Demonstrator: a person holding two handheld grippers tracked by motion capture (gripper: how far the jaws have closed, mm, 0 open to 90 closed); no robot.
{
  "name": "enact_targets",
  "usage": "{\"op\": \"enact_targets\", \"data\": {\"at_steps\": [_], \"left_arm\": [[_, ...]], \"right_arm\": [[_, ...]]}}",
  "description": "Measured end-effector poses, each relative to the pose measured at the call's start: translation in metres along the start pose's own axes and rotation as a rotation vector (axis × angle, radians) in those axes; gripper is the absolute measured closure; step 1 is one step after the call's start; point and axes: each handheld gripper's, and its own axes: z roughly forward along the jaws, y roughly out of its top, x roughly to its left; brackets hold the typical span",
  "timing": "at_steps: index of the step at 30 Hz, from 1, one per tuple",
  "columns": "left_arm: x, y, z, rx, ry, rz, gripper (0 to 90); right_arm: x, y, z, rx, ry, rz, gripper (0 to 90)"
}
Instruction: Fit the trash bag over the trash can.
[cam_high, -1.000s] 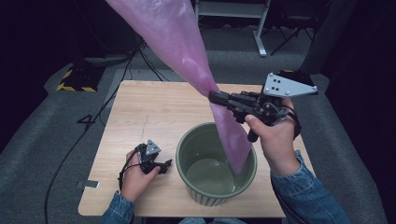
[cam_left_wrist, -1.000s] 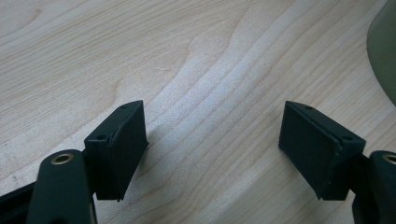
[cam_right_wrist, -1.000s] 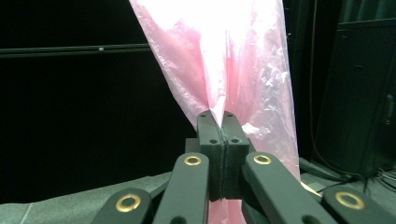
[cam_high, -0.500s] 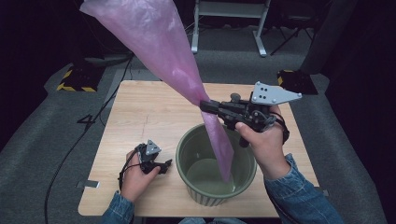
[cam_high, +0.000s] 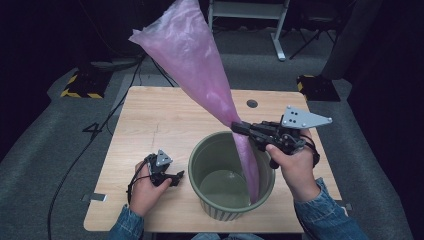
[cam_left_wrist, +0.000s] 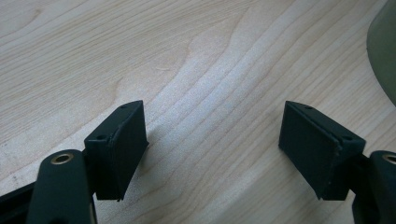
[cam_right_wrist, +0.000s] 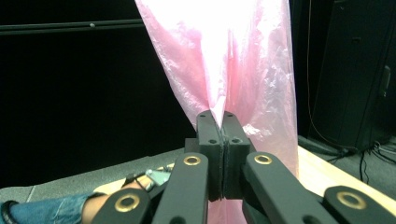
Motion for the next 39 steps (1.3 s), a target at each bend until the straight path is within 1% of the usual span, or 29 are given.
{"op": "enact_targets", "data": {"at_steps": [3,7,11,12,14,15,17,21,24,26,27,30,32,39], "left_arm": [[0.000,0.000,0.000,0.000,-0.002,0.000,23.2],[0.001,0.000,0.000,-0.001,-0.007,0.005,23.0],[0.003,0.001,-0.001,0.000,0.007,0.035,23.1],[0.003,0.001,-0.001,0.001,0.006,0.036,23.2],[0.003,0.003,-0.003,0.001,0.005,0.056,23.3],[0.002,0.004,-0.004,-0.003,0.004,0.055,23.2],[0.002,0.006,-0.008,-0.011,0.004,0.066,23.0],[0.003,0.013,-0.018,-0.024,0.032,0.087,21.6],[0.002,0.018,-0.026,-0.041,0.028,0.087,21.2],[0.001,0.020,-0.029,-0.044,0.023,0.093,21.2],[0.000,0.021,-0.029,-0.047,0.021,0.095,21.2],[-0.002,0.021,-0.029,-0.042,0.014,0.102,21.2],[-0.002,0.021,-0.029,-0.038,0.014,0.111,21.3],[-0.002,0.020,-0.029,-0.047,0.007,0.096,21.4]], "right_arm": [[0.000,-0.006,-0.006,0.011,-0.006,-0.003,89.7],[0.002,-0.018,-0.015,0.042,-0.018,-0.012,89.5],[0.001,-0.032,-0.022,0.070,-0.023,0.000,89.0],[0.001,-0.038,-0.025,0.081,-0.025,0.004,89.0],[0.000,-0.043,-0.028,0.094,-0.029,0.007,89.0],[0.000,-0.046,-0.030,0.103,-0.031,0.012,89.0],[-0.001,-0.052,-0.034,0.120,-0.037,0.019,89.0],[-0.001,-0.061,-0.039,0.175,-0.050,0.017,89.0],[0.001,-0.066,-0.042,0.206,-0.050,0.013,89.0],[0.003,-0.069,-0.043,0.229,-0.048,0.013,89.2],[0.004,-0.069,-0.043,0.230,-0.048,0.013,89.0],[0.007,-0.071,-0.047,0.262,-0.054,0.010,89.1],[0.008,-0.072,-0.049,0.273,-0.056,0.012,89.0],[0.011,-0.078,-0.059,0.302,-0.061,0.024,88.9]]}}
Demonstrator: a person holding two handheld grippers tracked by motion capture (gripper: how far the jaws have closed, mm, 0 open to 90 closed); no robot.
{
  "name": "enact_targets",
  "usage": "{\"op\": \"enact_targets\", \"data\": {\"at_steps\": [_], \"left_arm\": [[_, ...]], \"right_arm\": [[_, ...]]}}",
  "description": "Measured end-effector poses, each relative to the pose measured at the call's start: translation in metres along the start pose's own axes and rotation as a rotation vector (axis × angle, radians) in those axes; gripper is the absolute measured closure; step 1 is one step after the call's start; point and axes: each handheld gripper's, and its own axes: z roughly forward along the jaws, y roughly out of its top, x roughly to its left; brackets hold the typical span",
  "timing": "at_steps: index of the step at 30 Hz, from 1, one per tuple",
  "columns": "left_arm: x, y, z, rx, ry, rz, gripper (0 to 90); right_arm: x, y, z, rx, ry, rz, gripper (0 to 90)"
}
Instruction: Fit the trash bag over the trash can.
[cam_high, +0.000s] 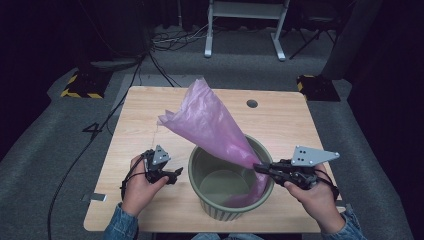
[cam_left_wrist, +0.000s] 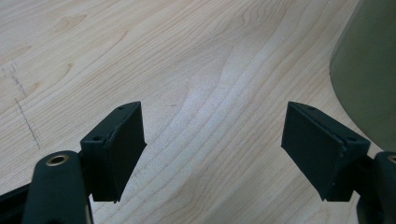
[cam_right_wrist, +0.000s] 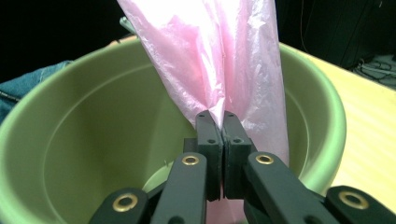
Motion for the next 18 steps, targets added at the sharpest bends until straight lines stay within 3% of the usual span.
{"op": "enact_targets", "data": {"at_steps": [4,12,18], "left_arm": [[0.000,0.000,-0.003,-0.005,0.001,-0.002,21.4],[-0.001,0.005,-0.012,-0.029,-0.010,0.001,21.5],[0.001,0.015,-0.028,-0.069,-0.031,0.010,22.1]], "right_arm": [[0.000,-0.006,-0.002,-0.003,0.005,0.019,88.9],[0.006,-0.006,-0.005,0.019,0.001,-0.004,88.3],[0.006,-0.005,-0.004,0.022,-0.006,-0.006,88.2]]}}
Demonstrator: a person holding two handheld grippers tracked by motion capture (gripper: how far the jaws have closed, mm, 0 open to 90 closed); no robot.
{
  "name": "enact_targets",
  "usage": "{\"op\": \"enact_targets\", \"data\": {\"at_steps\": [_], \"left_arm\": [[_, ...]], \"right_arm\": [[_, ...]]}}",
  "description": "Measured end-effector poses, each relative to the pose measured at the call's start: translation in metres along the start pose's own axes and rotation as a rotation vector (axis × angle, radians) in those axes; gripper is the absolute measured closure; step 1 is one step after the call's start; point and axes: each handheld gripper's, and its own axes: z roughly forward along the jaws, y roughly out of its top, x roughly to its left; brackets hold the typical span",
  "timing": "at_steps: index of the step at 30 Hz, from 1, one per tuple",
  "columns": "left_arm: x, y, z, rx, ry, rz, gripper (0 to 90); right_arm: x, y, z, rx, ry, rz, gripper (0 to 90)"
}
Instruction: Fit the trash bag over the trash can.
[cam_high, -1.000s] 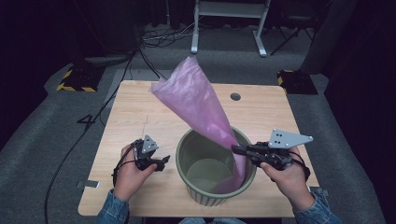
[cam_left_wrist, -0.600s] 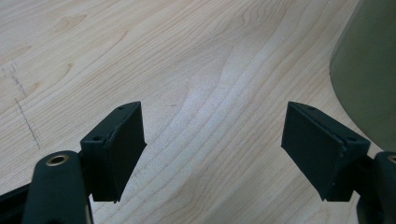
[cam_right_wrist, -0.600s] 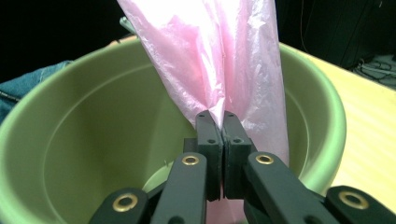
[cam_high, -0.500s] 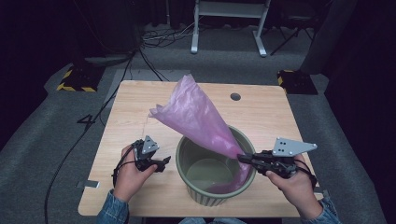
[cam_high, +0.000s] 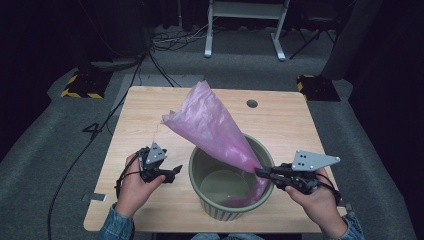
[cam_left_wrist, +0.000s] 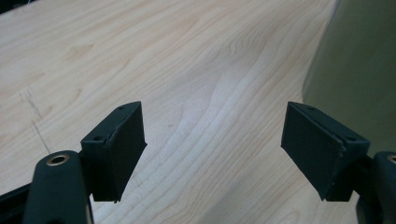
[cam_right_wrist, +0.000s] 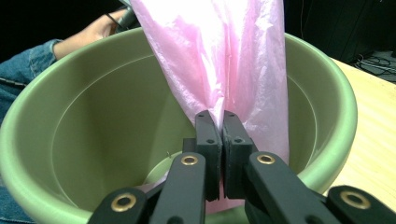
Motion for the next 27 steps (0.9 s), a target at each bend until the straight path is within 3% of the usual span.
{"op": "enact_targets", "data": {"at_steps": [6,23,27], "left_arm": [[0.005,0.005,-0.010,0.000,-0.016,0.006,22.5],[-0.011,0.046,-0.051,-0.135,-0.065,0.066,22.5],[-0.010,0.052,-0.053,-0.186,-0.151,0.077,21.4]], "right_arm": [[0.000,0.000,0.002,-0.007,-0.002,0.003,87.9],[0.001,0.000,0.007,-0.002,0.000,-0.001,87.9],[0.002,0.000,0.007,-0.006,-0.004,-0.007,87.8]]}}
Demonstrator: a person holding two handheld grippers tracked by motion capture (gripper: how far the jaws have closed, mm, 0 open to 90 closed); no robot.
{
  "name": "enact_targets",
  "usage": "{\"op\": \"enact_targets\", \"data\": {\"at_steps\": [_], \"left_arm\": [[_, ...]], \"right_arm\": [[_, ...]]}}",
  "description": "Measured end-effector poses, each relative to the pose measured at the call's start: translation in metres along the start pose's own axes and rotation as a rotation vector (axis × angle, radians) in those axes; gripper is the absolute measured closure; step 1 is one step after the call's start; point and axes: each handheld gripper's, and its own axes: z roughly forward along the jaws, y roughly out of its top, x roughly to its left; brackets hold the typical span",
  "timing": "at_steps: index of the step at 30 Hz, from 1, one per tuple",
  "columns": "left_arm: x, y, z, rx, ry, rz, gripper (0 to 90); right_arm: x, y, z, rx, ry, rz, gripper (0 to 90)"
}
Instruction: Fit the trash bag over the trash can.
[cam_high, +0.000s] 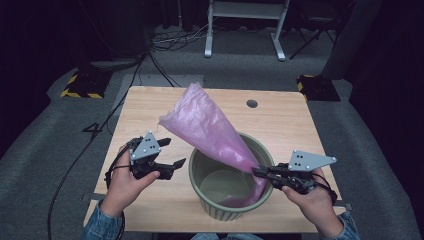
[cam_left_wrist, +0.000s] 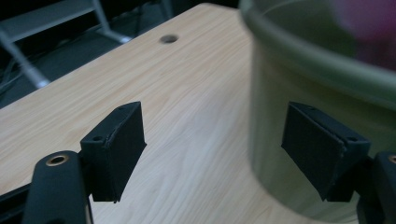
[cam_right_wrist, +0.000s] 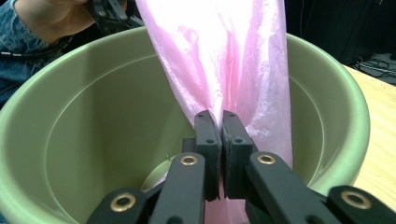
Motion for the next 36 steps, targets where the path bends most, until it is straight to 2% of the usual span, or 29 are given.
{"op": "enact_targets", "data": {"at_steps": [6,9,14,19,26,30,36], "left_arm": [[0.003,0.007,-0.002,-0.061,-0.044,-0.024,21.3],[0.000,0.012,-0.003,-0.075,-0.059,-0.014,21.1],[-0.005,0.019,-0.001,-0.089,-0.091,0.017,21.2],[-0.010,0.027,-0.002,-0.136,-0.116,0.008,21.5],[-0.020,0.041,0.000,-0.159,-0.161,0.033,21.1],[-0.027,0.047,0.007,-0.151,-0.183,0.049,20.3],[-0.033,0.054,0.015,-0.171,-0.211,0.040,21.3]], "right_arm": [[0.001,0.000,0.001,-0.001,-0.001,-0.005,87.8],[0.001,0.000,0.002,0.001,-0.006,-0.013,87.8],[0.005,0.002,0.004,0.028,-0.050,-0.067,87.8],[0.007,0.005,0.005,0.037,-0.077,-0.099,87.8],[0.008,0.006,0.005,0.066,-0.083,-0.113,87.9],[0.012,0.006,0.006,0.104,-0.106,-0.154,88.1],[0.015,0.010,0.008,0.143,-0.111,-0.198,88.0]]}}
